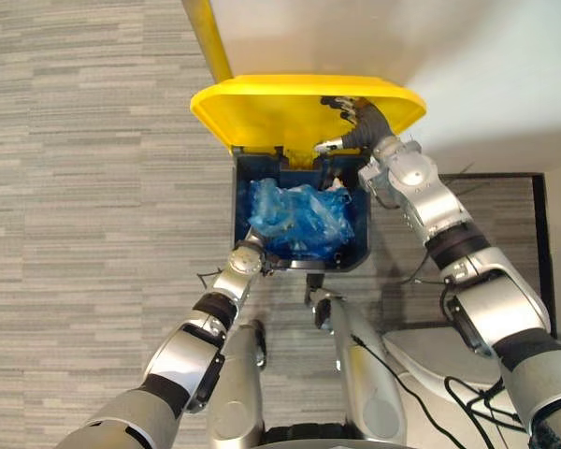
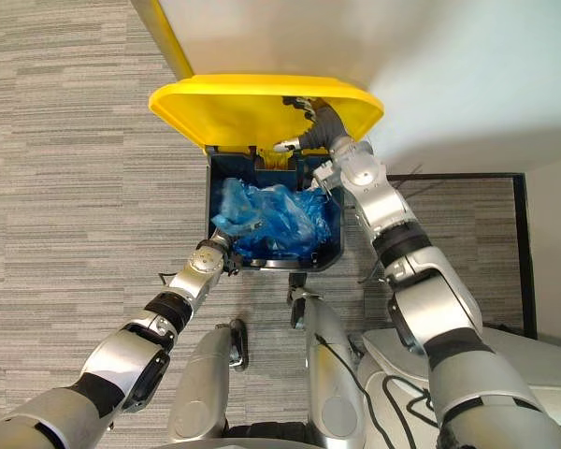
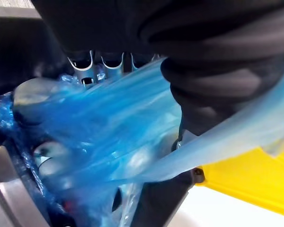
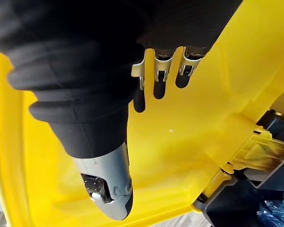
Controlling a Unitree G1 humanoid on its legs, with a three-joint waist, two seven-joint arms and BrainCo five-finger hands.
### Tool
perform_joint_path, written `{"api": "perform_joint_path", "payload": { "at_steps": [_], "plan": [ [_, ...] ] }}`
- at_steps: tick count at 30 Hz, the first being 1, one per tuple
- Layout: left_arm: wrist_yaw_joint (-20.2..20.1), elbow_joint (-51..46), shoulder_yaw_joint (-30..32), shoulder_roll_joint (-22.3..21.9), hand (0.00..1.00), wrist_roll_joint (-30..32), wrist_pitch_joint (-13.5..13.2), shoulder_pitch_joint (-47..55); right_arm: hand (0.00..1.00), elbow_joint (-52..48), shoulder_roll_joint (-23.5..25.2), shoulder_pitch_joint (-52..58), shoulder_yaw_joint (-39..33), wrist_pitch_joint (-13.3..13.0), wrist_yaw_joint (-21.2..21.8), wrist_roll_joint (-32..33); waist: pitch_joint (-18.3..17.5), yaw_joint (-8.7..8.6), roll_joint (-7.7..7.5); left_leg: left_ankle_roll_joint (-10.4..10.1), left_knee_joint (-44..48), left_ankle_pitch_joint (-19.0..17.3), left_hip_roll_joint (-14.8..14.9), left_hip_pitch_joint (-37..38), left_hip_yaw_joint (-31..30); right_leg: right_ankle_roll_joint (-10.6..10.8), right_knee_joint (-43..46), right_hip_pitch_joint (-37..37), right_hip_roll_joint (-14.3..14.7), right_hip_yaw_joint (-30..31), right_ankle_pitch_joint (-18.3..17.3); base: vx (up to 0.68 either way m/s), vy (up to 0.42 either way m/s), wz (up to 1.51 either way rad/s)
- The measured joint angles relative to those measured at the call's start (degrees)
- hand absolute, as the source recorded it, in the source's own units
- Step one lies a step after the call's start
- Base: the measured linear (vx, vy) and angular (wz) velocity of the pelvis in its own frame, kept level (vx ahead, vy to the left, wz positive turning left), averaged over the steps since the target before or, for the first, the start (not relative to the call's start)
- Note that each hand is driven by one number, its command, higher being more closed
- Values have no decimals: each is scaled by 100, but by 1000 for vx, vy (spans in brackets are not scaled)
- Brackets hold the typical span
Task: Gather rubbish on tea table into small bin, then transfer packed bag to large trash can.
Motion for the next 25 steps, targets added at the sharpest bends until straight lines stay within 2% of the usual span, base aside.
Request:
{"api": "perform_joint_path", "payload": {
  "at_steps": [5, 9, 11, 12, 13, 14, 15, 16, 17, 18, 19, 21, 22, 23, 24, 25],
  "plan": [
    [-62, -799, 77, 37, 0, 131, 36, 812, 0, -693, 230, 1200, -653, 21, 6, -215, -5, 56, -10, -5, -7, -2, -83, 292, -209, 35, 231, 334, -162, -164, -245, -12, -7, 24],
    [-68, -1504, 194, 81, 0, 113, 1, 1580, 0, -1060, 564, 2155, -1030, 33, 38, -414, 1, 141, -60, -5, -64, 1, -100, 624, -199, 39, 280, 647, -213, -234, -282, 24, 19, 6],
    [-112, -2035, 369, 250, 0, 64, -49, 2257, 0, -1080, 836, 2839, -1085, 52, 248, -467, -15, 231, -247, 12, -213, 41, -166, 998, -25, 53, 253, 885, -251, -102, -267, -31, 55, -23],
    [-147, -2139, 453, 294, 0, 60, -52, 2427, 0, -1096, 886, 3009, -1064, 53, 287, -513, -26, 249, -278, 13, -211, 41, -163, 1062, 18, 58, 227, 937, -242, -81, -248, -57, 69, -37],
    [-212, -2382, 617, 406, 0, 4, -74, 2843, 0, -1206, 979, 3386, -1045, 57, 425, -636, -87, 316, -382, 27, -205, 47, -175, 1199, 158, 102, 173, 968, -228, 5, -127, -53, 77, -44],
    [-230, -2549, 734, 458, 0, -45, -82, 3045, 0, -1260, 1011, 3571, -1024, 56, 509, -675, -121, 344, -441, 71, -212, 72, -180, 1219, 265, 206, 128, 956, -222, 20, -33, -68, 88, -77],
    [-274, -2822, 1051, 486, 0, -64, -86, 3468, 0, -1300, 1022, 3809, -965, 57, 595, -788, -146, 369, -478, 176, -323, 181, -37, 1290, 470, 704, -262, 1045, -97, 57, 357, -241, 86, -92],
    [-374, -3014, 1326, 530, 0, -236, -92, 3915, 0, -1319, 1036, 4018, -981, 71, 748, -869, -172, 399, -501, 296, -553, 331, 96, 1354, 723, 584, 258, 1013, -118, 6, 93, -295, 78, -86],
    [-455, -3090, 1449, 567, 0, -401, -92, 4198, 0, -1318, 1040, 4262, -1016, 70, 834, -875, -231, 354, -532, 323, -685, 387, 121, 1399, 758, 383, 1084, 1046, -236, 40, -274, -341, 75, -52],
    [-496, -3135, 1580, 574, 0, -553, -92, 4593, 0, -1296, 1059, 4641, -1047, 69, 908, -890, -426, 356, -526, 393, -878, 413, 155, 1452, 741, 373, 1888, 1134, -336, 170, -612, -143, 48, -22],
    [-565, -3184, 1692, 579, 0, -714, -91, 4876, 0, -1230, 1068, 4882, -1040, 69, 956, -965, -562, 355, -513, 369, -1035, 474, 168, 1452, 732, 408, 2175, 1311, -381, 305, -786, -89, 21, -18],
    [-581, -3390, 1899, 588, 0, -894, -91, 5322, 0, -1213, 1067, 5255, -1045, 66, 1023, -1082, -820, 362, -589, 360, -1206, 591, 171, 1374, 705, 525, 2151, 1734, -472, 481, -973, -36, -44, -11],
    [-614, -3541, 2024, 581, 0, -1065, -94, 5565, 0, -1175, 1067, 5472, -1070, 56, 1023, -1086, -998, 362, -645, 306, -1226, 639, 178, 1225, 659, 743, 1739, 1996, -491, 482, -1241, -59, -137, 3],
    [-669, -3588, 2104, 570, 0, -1185, -95, 5659, 0, -1106, 1065, 5615, -1151, 56, 1017, -1107, -1071, 357, -705, 182, -1283, 722, 163, 1173, 602, 769, 1336, 2149, -422, 382, -1357, -54, -133, 7],
    [-688, -3588, 2141, 520, 0, -1218, -94, 5713, 0, -1036, 1080, 5674, -1217, 56, 1012, -1155, -1120, 360, -669, 133, -1408, 798, 158, 1174, 603, 800, 1073, 2235, -358, 372, -1384, -28, -98, 5],
    [-729, -3607, 2146, 380, 0, -1273, -99, 5816, 0, -886, 1076, 5793, -1272, 57, 1006, -1259, -1313, 361, -610, 50, -1757, 1110, 159, 1180, 630, 802, 346, 2437, -247, 352, -1412, 0, 0, 0]
  ]
}}
